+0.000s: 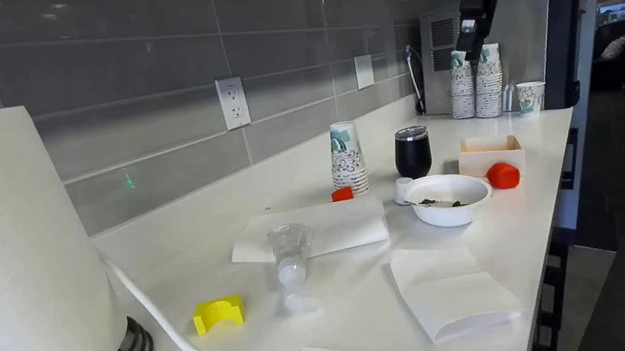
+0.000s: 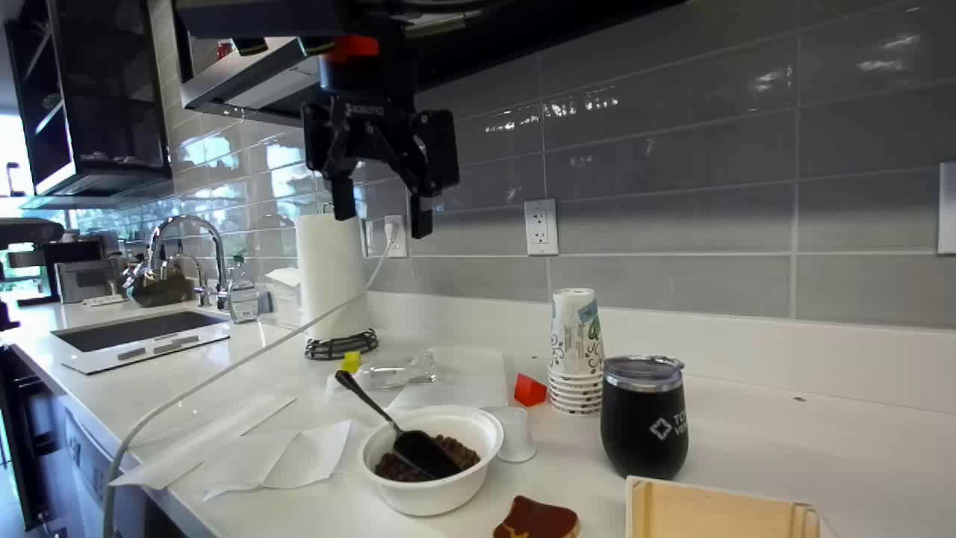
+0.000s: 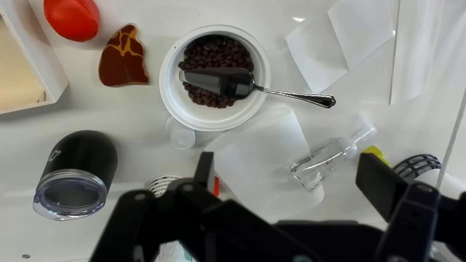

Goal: Use the cake spatula to stir the cereal in the white bowl.

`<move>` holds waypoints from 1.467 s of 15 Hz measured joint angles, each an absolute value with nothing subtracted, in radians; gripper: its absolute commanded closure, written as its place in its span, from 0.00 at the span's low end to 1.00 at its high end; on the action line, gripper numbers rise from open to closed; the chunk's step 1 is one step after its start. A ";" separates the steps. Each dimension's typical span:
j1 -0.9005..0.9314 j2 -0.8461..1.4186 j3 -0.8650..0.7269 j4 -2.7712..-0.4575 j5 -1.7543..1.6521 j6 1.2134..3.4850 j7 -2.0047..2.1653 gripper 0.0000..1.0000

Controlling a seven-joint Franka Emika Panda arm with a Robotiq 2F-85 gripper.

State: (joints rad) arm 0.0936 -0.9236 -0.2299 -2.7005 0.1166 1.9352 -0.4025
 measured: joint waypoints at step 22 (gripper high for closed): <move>0.293 -0.725 -0.054 -2.706 0.103 2.148 -0.569 0.00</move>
